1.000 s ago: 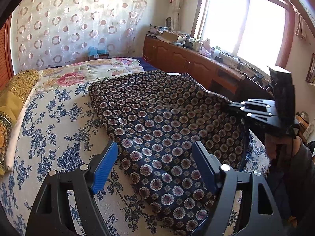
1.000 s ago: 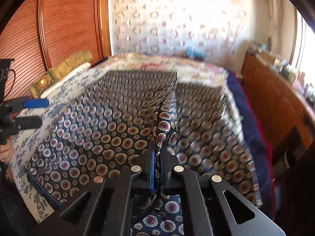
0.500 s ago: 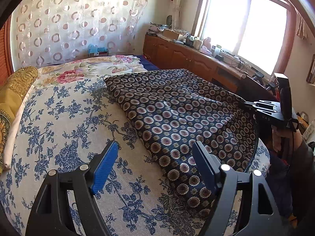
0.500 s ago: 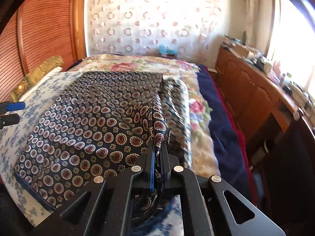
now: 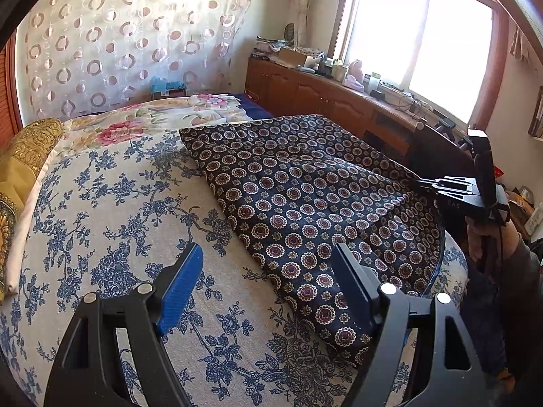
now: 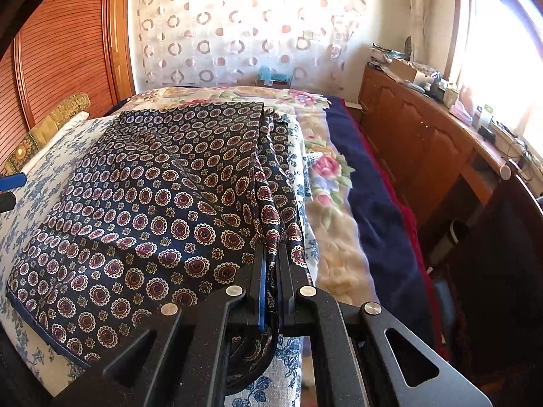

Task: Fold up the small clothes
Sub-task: 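Grasp the shirt hem with the right gripper and lift it toward the collar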

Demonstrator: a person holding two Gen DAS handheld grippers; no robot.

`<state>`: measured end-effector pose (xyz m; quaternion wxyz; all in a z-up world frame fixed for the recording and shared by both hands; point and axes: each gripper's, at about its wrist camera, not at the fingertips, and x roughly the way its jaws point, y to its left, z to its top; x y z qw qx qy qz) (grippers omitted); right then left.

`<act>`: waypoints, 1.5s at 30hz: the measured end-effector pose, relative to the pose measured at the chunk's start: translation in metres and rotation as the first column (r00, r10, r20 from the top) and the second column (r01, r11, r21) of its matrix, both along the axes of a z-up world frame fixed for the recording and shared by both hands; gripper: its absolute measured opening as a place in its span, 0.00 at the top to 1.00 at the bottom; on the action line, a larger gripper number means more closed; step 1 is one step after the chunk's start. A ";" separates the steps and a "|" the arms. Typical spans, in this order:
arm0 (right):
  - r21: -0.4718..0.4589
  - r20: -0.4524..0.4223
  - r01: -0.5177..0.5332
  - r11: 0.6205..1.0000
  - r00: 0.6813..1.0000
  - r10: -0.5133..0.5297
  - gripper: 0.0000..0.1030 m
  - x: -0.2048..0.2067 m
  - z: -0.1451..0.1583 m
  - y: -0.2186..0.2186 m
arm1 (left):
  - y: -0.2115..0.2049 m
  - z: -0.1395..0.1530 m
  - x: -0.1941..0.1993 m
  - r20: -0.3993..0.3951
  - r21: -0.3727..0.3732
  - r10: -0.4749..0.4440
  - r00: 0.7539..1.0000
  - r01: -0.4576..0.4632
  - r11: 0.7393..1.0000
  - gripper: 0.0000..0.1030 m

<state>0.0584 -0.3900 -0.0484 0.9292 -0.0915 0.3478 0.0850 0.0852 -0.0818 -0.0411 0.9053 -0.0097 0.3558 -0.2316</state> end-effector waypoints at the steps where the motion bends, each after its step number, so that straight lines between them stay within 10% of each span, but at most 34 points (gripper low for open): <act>1: 0.010 -0.006 0.002 1.000 1.000 -0.002 0.96 0.001 -0.001 -0.002 | -0.001 0.000 0.000 -0.001 0.001 0.000 1.000 0.000 1.000 0.24; 6: 0.013 0.009 0.004 1.000 1.000 -0.004 0.83 -0.008 0.000 -0.002 | -0.002 0.000 0.000 -0.005 0.003 -0.001 1.000 0.001 1.000 0.24; 10: 0.041 0.013 0.000 0.999 1.000 0.000 0.54 -0.018 -0.001 -0.002 | -0.004 -0.001 0.000 -0.009 0.006 -0.004 1.000 0.004 1.000 0.24; 27: 0.108 0.037 0.002 0.994 0.999 -0.006 0.53 -0.048 -0.005 -0.007 | -0.020 -0.029 -0.021 -0.124 0.012 -0.104 0.987 0.106 0.994 0.25; 36: 0.133 0.083 -0.075 0.988 0.995 0.064 0.45 -0.064 0.001 0.015 | -0.031 -0.036 -0.036 -0.168 0.008 -0.155 0.973 0.159 0.987 0.47; 45: 0.124 0.080 -0.127 0.984 0.990 0.118 0.44 -0.072 -0.003 0.023 | -0.037 -0.030 -0.045 -0.156 -0.022 -0.191 0.969 0.190 0.982 0.93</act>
